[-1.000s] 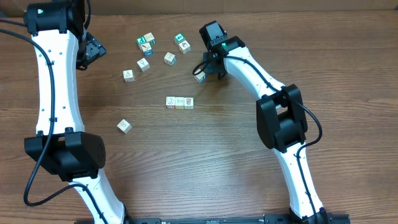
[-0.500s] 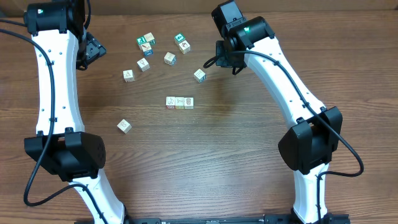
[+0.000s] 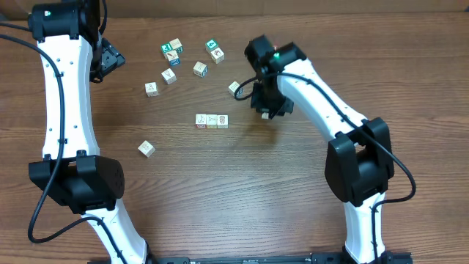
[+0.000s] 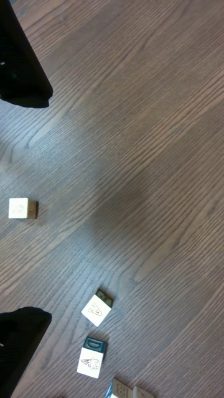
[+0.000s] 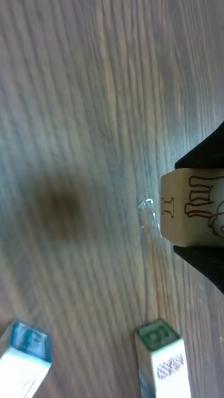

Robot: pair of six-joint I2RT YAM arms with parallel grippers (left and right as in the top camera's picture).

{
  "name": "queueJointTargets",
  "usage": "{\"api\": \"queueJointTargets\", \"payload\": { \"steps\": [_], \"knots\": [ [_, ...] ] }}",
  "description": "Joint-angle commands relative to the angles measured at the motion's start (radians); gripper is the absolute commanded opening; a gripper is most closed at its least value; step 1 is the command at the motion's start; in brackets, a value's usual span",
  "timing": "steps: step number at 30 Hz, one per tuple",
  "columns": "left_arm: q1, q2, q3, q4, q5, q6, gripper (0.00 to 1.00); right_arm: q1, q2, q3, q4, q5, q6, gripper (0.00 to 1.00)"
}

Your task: Form a horizontal line

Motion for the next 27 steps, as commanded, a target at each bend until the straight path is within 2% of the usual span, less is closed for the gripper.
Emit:
{"api": "queueJointTargets", "payload": {
  "steps": [1,8,23,24,27],
  "knots": [
    [-0.006,-0.008,0.013,-0.002,0.0,0.022,1.0,0.022,0.002,-0.087,0.068,-0.003,0.032,0.22],
    [-0.007,-0.008,0.013,-0.002,0.0,0.022,1.0,0.048,0.002,-0.169,0.21,-0.002,0.032,0.22],
    [-0.006,-0.008,0.013,-0.002,0.0,0.022,1.0,0.05,0.002,-0.272,0.354,-0.003,0.028,0.22],
    [-0.006,-0.008,0.013,-0.002,0.0,0.022,1.0,0.05,0.002,-0.278,0.363,-0.003,0.029,0.23],
    [-0.007,-0.008,0.013,-0.002,0.0,0.022,1.0,0.05,0.002,-0.284,0.37,-0.003,0.029,0.33]
  ]
}}
